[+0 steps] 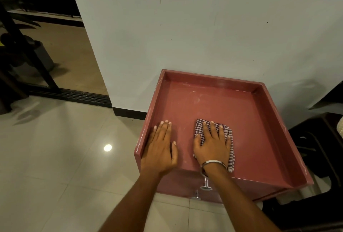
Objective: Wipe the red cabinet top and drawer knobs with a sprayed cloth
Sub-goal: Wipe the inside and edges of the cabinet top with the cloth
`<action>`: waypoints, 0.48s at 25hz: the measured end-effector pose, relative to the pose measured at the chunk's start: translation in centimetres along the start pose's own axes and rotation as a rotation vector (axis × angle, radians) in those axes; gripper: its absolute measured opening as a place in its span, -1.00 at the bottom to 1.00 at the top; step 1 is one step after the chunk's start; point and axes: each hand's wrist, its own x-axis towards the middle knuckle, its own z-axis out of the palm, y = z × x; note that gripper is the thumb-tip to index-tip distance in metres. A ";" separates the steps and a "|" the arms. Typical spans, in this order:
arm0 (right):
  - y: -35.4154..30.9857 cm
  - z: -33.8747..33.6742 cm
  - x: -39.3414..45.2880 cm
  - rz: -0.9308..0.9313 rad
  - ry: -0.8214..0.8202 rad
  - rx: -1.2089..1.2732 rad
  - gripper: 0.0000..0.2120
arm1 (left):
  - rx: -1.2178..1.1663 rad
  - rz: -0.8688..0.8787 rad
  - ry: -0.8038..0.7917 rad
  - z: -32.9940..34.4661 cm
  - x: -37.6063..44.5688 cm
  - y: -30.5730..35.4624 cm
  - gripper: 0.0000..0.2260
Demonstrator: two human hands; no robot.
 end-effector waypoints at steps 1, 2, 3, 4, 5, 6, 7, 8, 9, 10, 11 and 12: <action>-0.7 0.1 0.1 0.003 -0.006 0.000 -0.44 | 0.012 0.014 -0.003 0.1 0.1 0.0 -0.43; -1.5 0.1 0.2 -0.004 -0.014 0.008 -0.44 | 0.022 0.022 -0.007 0.1 0.1 0.0 -0.43; -2.4 0.2 0.3 -0.022 -0.024 0.017 -0.43 | 0.026 0.026 -0.014 0.2 0.1 -0.1 -0.43; -3.1 0.3 0.4 -0.049 -0.033 0.023 -0.43 | 0.025 0.025 -0.022 0.2 0.1 -0.1 -0.43; -3.7 0.5 0.4 -0.080 -0.042 0.026 -0.43 | 0.022 0.020 -0.027 0.2 0.0 -0.1 -0.42; -3.9 0.6 0.5 -0.109 -0.051 0.029 -0.43 | 0.023 0.016 -0.027 0.2 0.0 -0.1 -0.42; -3.6 0.6 0.7 -0.132 -0.057 0.028 -0.43 | 0.025 0.014 -0.025 0.2 0.0 -0.2 -0.42; -2.8 0.5 1.0 -0.145 -0.052 0.025 -0.44 | 0.029 0.011 -0.025 0.1 0.0 -0.2 -0.42; -1.8 0.4 1.5 -0.142 -0.037 0.020 -0.44 | 0.030 0.005 -0.029 0.1 0.1 -0.2 -0.42; -0.7 0.2 2.0 -0.121 -0.021 0.015 -0.44 | 0.028 -0.002 -0.034 0.1 0.0 -0.2 -0.42; 0.3 0.0 2.6 -0.091 -0.016 0.010 -0.45 | 0.027 -0.005 -0.036 0.2 0.1 -0.2 -0.41; 1.0 -0.1 3.0 -0.062 -0.019 0.004 -0.45 | 0.029 -0.006 -0.035 0.2 0.1 -0.2 -0.42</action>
